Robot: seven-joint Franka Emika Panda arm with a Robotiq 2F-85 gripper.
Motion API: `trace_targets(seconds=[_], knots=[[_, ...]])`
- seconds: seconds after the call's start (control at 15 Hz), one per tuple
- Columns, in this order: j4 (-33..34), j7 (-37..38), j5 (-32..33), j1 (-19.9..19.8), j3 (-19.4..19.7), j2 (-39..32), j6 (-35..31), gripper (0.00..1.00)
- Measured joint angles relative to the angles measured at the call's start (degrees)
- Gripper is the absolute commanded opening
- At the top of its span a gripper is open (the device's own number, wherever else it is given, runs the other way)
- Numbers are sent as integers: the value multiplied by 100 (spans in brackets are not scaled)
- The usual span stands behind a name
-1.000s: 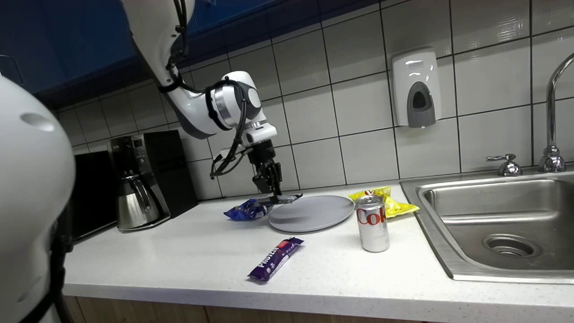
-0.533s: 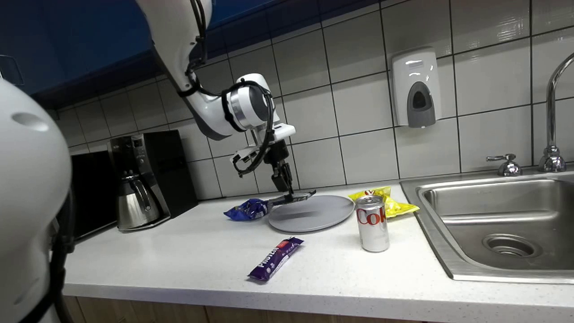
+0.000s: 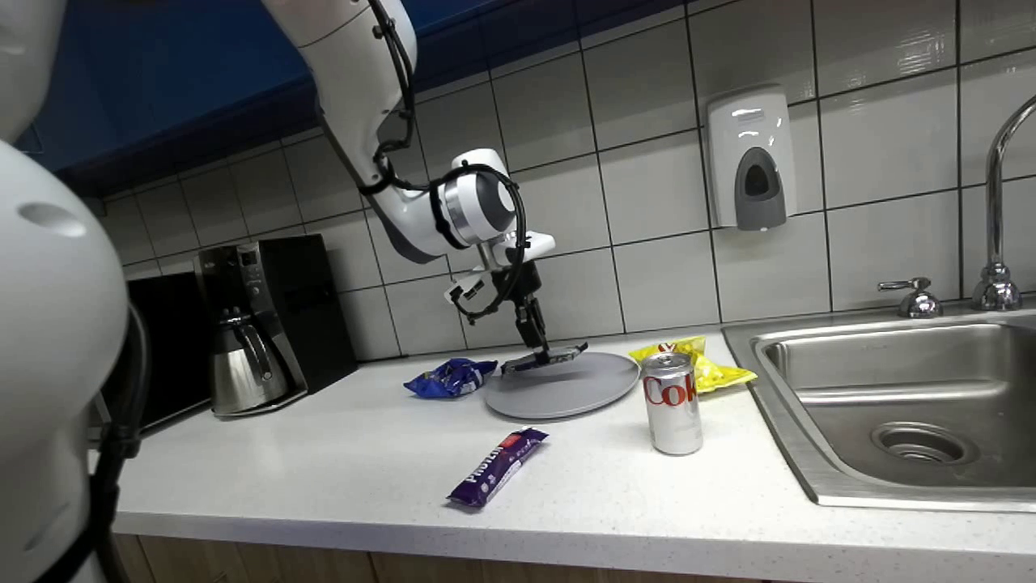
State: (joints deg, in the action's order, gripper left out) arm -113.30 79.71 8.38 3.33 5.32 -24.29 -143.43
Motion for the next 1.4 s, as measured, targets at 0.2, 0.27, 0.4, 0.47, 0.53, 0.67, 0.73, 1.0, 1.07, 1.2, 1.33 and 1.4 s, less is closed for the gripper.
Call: trace_targets(seconds=[0.2, 0.27, 0.4, 0.47, 0.53, 0.67, 0.73, 1.0, 1.07, 1.2, 1.33, 1.4], knots=[[291, -10, -70, 0, 3, -285, 0, 8], [367, -10, -92, 1, 5, -366, 0, 8], [498, -11, -145, 1, 6, -500, 0, 19], [551, -13, -165, 2, 6, -547, 0, 55], [596, -13, -184, 4, 6, -585, 0, 55], [641, -15, -249, 6, 6, -614, 0, 67], [654, -17, -281, 8, 6, -612, 0, 73], [637, -209, -498, 12, -13, -500, -7, 100], [608, -294, -550, 12, -22, -439, -8, 100], [485, -534, -672, 13, -42, -273, -10, 100], [285, -861, -769, 13, -56, -74, -10, 100], [166, -1035, -802, 12, -61, 32, -10, 100]])
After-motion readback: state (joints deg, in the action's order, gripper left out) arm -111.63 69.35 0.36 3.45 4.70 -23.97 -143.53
